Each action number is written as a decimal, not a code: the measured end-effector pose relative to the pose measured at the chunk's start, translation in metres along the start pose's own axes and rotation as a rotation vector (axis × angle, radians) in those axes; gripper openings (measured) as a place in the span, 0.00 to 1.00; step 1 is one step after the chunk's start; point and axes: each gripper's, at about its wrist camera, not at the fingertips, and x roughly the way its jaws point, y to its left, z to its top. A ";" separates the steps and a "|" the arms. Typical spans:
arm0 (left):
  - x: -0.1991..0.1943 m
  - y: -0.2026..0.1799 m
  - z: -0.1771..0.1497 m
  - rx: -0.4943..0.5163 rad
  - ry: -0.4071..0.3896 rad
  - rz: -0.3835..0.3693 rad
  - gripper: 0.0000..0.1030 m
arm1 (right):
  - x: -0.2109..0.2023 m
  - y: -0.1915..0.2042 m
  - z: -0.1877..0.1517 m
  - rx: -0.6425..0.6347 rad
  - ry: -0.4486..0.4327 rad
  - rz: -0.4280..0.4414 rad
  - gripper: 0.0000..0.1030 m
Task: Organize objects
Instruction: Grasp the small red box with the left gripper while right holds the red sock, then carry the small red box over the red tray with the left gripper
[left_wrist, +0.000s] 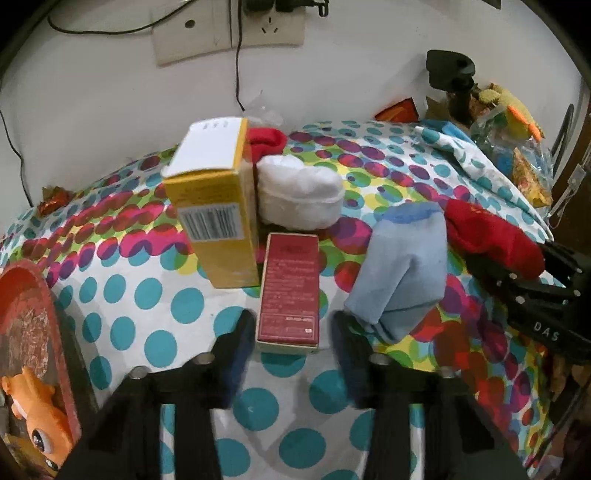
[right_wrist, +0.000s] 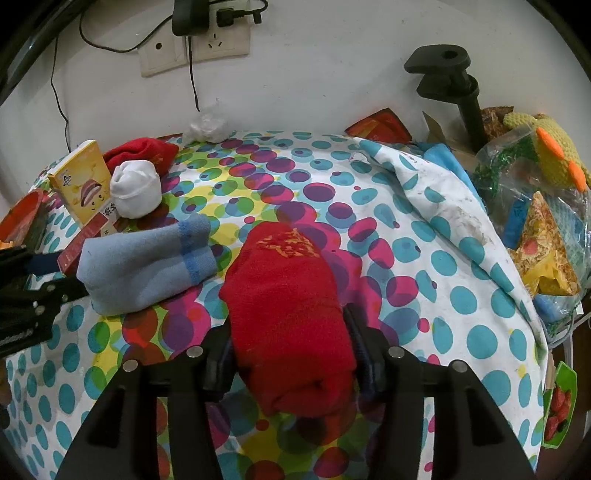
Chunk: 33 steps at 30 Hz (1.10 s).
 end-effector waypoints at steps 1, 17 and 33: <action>0.000 0.000 0.000 -0.001 -0.001 -0.009 0.29 | 0.000 0.000 0.000 0.000 0.000 -0.001 0.49; -0.018 -0.009 -0.033 0.003 -0.087 0.012 0.29 | 0.001 -0.001 0.000 0.000 0.001 0.000 0.52; -0.035 0.017 -0.055 -0.163 -0.112 0.068 0.29 | 0.004 -0.001 -0.003 0.005 0.002 0.000 0.55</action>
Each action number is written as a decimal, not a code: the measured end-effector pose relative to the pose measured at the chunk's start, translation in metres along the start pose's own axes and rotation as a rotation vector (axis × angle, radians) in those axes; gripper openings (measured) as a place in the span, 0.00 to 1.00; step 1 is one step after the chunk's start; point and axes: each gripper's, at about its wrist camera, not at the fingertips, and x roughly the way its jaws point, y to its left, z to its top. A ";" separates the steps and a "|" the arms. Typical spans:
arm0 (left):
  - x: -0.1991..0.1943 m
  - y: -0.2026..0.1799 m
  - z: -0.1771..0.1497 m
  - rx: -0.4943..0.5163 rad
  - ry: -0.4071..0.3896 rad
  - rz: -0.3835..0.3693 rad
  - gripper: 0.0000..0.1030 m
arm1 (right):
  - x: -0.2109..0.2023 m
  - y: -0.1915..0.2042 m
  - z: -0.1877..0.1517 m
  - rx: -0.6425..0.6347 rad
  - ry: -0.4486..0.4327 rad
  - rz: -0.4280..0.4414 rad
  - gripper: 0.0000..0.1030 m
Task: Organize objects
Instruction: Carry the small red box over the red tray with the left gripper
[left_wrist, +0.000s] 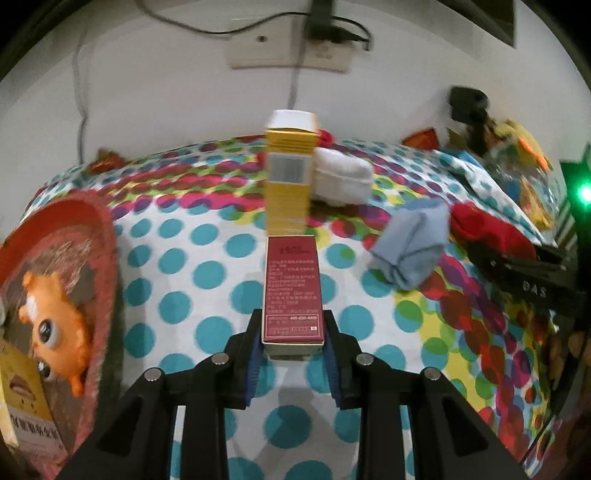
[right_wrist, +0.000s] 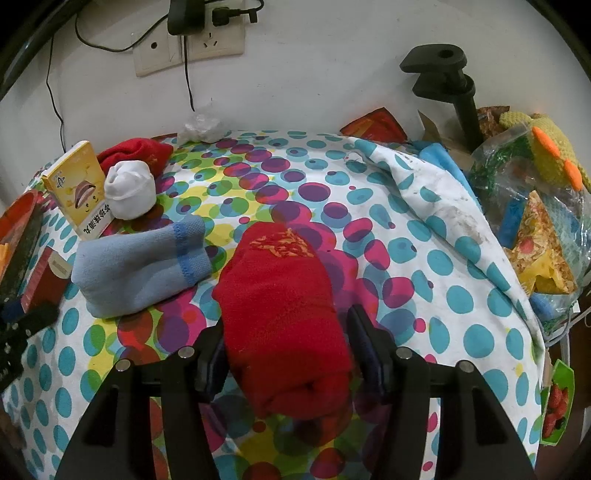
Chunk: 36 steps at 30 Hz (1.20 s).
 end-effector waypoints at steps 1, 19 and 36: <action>0.000 0.004 -0.001 -0.018 0.001 -0.010 0.29 | 0.000 -0.001 -0.001 0.000 -0.001 -0.002 0.55; -0.016 0.007 -0.011 -0.007 -0.033 -0.012 0.29 | -0.001 -0.003 0.000 -0.003 0.000 -0.004 0.57; -0.058 0.016 -0.012 0.067 -0.031 -0.005 0.29 | -0.001 -0.004 0.001 -0.002 0.001 -0.006 0.59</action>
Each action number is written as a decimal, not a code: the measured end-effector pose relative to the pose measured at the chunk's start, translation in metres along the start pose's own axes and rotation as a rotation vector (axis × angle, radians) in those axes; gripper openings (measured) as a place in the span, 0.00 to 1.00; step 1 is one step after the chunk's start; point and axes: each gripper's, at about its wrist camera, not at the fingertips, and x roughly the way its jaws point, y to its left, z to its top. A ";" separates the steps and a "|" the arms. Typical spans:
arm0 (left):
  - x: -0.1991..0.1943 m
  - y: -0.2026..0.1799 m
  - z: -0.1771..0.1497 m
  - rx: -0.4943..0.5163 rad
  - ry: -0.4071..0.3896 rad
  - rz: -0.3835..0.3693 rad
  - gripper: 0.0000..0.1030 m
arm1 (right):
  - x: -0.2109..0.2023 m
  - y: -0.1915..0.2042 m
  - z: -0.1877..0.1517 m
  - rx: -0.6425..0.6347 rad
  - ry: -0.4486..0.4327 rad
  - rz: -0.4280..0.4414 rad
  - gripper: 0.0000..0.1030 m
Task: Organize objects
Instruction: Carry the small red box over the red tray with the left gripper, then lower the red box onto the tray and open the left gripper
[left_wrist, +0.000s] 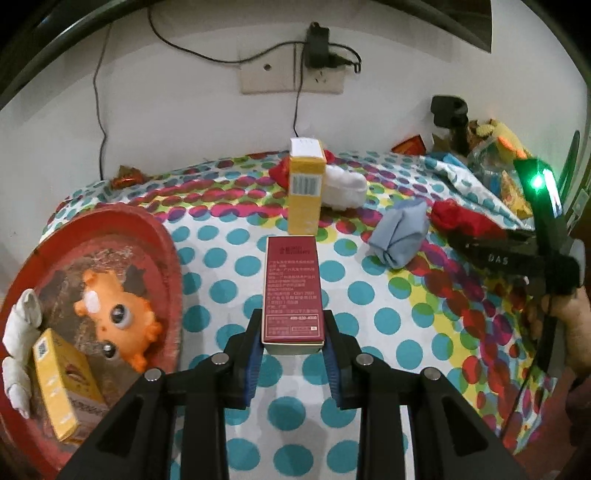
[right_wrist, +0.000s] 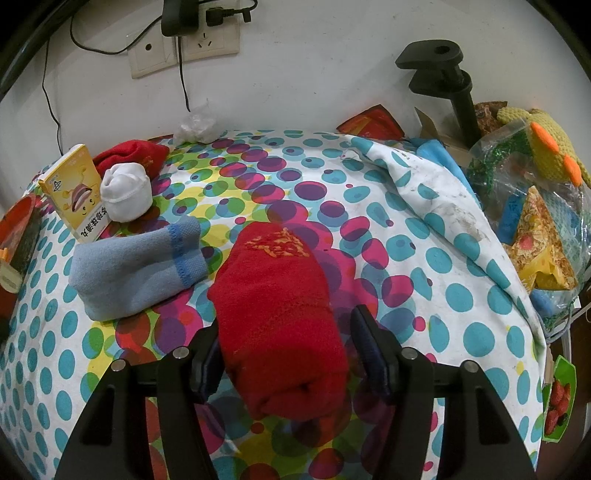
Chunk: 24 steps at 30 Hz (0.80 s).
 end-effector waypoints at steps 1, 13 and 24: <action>-0.005 0.004 0.001 -0.008 -0.005 -0.001 0.29 | 0.000 0.000 0.000 0.000 0.000 0.000 0.59; -0.043 0.064 0.004 -0.062 -0.023 0.101 0.29 | 0.001 0.000 -0.001 0.002 0.000 -0.001 0.59; -0.049 0.140 -0.016 -0.171 0.020 0.217 0.29 | 0.000 -0.001 0.000 0.003 0.001 -0.002 0.60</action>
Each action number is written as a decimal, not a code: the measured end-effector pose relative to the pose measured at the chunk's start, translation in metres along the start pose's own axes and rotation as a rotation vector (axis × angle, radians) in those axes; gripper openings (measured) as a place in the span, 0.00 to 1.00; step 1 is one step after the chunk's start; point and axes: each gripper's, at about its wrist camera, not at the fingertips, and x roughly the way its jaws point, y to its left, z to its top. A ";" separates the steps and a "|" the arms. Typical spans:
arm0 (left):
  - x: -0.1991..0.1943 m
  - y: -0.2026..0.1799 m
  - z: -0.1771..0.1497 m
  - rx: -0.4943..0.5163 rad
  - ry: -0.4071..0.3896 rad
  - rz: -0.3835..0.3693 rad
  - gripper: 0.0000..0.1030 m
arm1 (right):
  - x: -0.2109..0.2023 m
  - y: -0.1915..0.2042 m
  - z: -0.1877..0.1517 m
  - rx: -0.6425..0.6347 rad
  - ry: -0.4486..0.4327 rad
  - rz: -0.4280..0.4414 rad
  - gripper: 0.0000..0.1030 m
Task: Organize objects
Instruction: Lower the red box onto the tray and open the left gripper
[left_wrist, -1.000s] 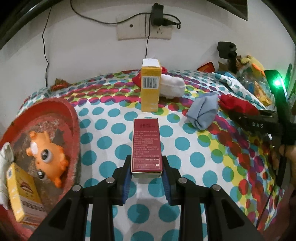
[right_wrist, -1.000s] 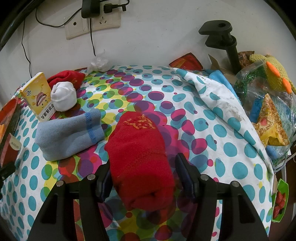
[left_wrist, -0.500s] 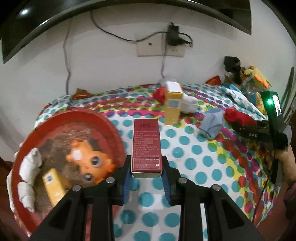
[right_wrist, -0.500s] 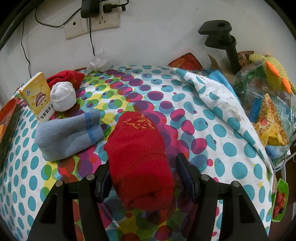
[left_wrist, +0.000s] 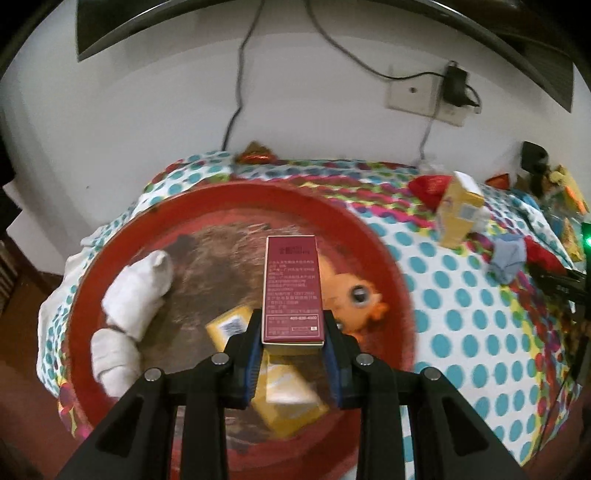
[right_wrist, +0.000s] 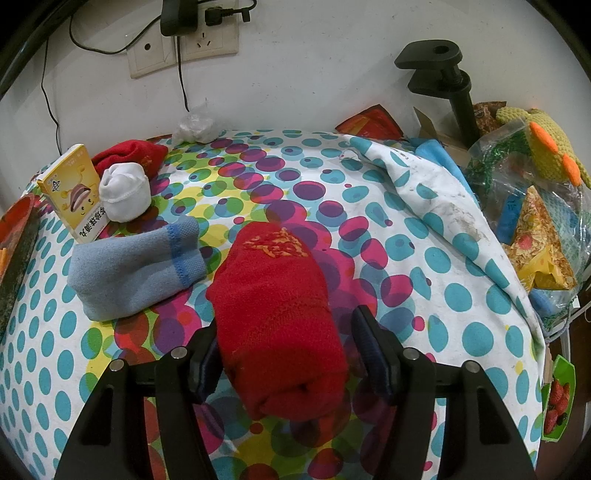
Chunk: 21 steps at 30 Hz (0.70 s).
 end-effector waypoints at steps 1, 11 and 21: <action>0.002 0.005 -0.001 -0.005 0.004 0.009 0.29 | 0.000 0.000 0.000 0.000 0.000 -0.001 0.60; 0.005 0.038 -0.005 -0.026 -0.006 0.055 0.29 | 0.001 0.002 0.000 0.000 0.000 -0.002 0.61; 0.008 0.049 -0.001 -0.050 -0.009 0.044 0.29 | 0.001 -0.001 0.000 0.020 0.002 -0.015 0.62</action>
